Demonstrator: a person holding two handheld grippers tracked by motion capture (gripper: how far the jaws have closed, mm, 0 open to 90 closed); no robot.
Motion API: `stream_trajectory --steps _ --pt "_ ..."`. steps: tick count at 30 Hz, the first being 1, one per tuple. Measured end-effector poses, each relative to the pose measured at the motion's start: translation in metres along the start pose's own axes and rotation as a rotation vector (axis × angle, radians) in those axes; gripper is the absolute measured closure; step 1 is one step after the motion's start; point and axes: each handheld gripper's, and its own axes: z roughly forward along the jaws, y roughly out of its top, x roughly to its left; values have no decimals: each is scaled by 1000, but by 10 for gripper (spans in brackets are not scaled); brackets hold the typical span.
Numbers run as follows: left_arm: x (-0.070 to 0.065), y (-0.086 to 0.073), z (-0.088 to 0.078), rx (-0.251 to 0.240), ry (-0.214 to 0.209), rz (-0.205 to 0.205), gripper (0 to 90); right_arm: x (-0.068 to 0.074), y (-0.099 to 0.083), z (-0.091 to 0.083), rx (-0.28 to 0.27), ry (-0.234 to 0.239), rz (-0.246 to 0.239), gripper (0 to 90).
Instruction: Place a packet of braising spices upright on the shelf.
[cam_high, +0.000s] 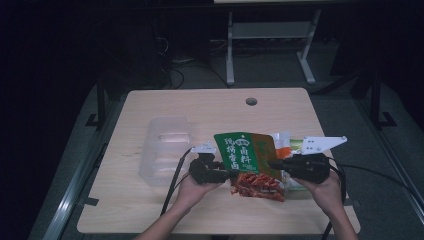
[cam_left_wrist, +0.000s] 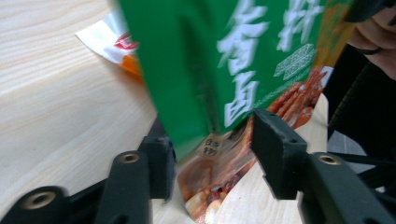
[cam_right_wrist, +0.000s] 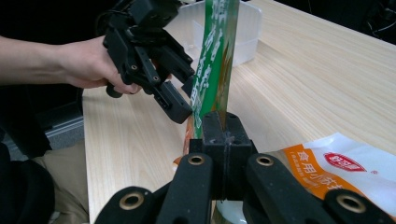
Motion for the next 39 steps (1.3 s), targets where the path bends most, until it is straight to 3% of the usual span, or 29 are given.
stream_trajectory --steps 1,3,5,9,13,19,29,33,39 --pt "-3 0 -2 -3 12 20 644 -1 0 0 8 -10 12 897" --pt "-3 1 -5 -7 15 47 669 -2 0 0 13 -18 21 897" --pt "-7 0 -8 -18 29 79 764 -3 -2 1 16 -16 39 896" --pt "-10 -1 -11 -26 44 90 819 -2 -3 4 32 -21 47 895" --pt "-10 -1 -17 -29 69 117 837 -2 -2 6 40 -15 57 891" --pt "-13 -1 -22 -17 106 157 839 3 3 19 113 -29 52 832" --pt "-14 -2 -25 -13 117 163 838 6 13 31 178 -55 48 740" --pt "-15 -1 -26 -12 118 168 838 7 22 32 223 -52 36 726" --pt "-15 -1 -28 -11 117 177 839 8 33 32 249 -44 22 709"
